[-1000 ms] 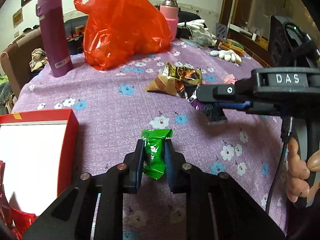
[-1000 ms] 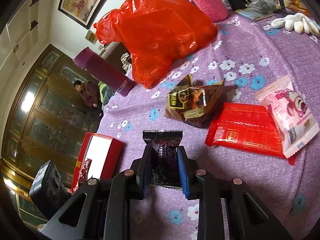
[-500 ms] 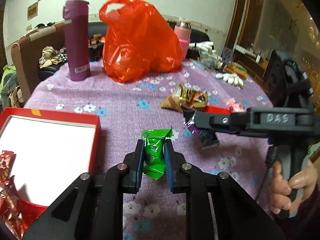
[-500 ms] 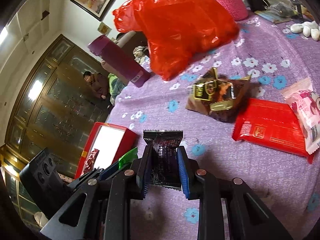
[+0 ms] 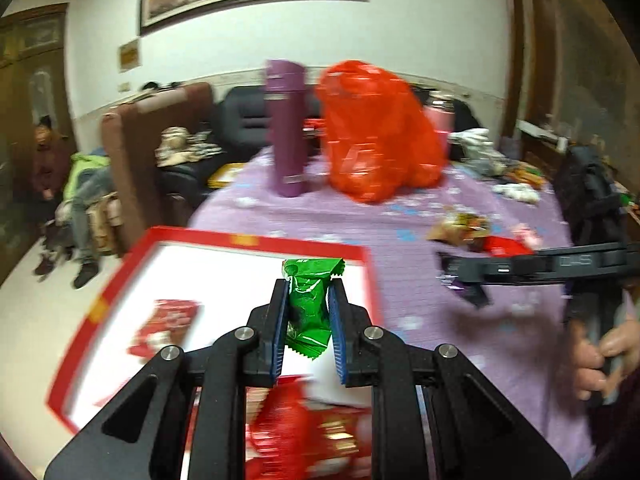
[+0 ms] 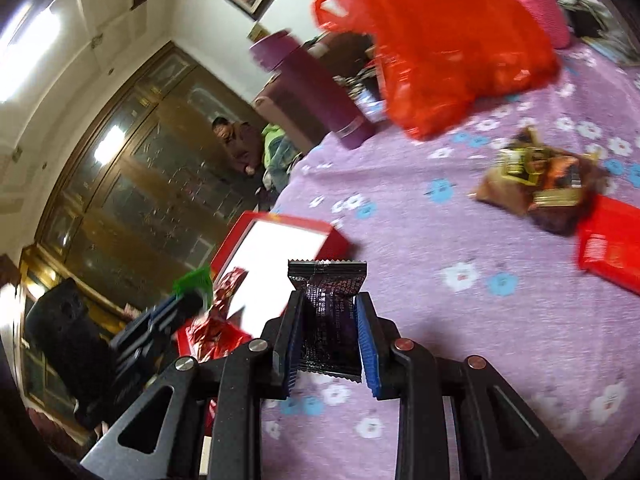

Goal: Organize snacks
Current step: 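Lift the green candy and purple packet and carry both over the white box, then open both grippers to drop the snacks into the box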

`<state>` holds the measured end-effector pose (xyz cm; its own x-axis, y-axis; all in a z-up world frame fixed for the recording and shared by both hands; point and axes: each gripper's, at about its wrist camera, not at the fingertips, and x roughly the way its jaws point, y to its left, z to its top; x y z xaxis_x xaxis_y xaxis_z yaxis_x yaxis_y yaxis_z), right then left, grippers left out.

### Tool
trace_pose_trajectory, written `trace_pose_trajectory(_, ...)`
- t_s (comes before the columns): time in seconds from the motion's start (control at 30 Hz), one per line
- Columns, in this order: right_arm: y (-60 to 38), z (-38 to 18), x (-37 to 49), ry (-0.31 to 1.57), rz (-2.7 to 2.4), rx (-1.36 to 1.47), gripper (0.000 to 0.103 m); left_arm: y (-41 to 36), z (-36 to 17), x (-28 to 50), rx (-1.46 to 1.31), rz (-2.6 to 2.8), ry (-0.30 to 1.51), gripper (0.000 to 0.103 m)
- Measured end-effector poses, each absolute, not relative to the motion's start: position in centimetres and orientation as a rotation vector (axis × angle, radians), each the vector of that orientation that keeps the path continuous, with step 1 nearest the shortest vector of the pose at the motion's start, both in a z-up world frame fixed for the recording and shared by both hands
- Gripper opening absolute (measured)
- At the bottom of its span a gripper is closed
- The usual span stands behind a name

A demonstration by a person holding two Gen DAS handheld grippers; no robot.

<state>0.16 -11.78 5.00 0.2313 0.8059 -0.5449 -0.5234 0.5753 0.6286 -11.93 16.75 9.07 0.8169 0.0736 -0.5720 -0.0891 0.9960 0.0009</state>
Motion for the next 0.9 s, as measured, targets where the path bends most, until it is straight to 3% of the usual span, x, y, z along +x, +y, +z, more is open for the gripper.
trace_pose_trajectory(0.6, 0.4, 4.9, -4.9, 0.974, 1.088, 0.226, 0.027, 21.5, 6.6, -13.1, 0.018, 0.257, 0.635, 0.017)
trace_pose_trajectory(0.73, -0.2, 5.1, -5.4, 0.942, 1.083, 0.225, 0.038, 21.4, 6.4, -13.1, 0.058, 0.305, 0.645, 0.018)
trace_pose_trajectory(0.8, -0.8, 5.5, -5.7, 0.905, 1.077, 0.224, 0.043, 21.3, 6.3, -13.2, 0.073, 0.318, 0.647, 0.022)
trace_pose_trajectory(0.9, -1.5, 5.8, -5.6, 0.861, 1.07, 0.217, 0.045, 21.2, 6.4, -13.2, 0.088, 0.339, 0.642, 0.037)
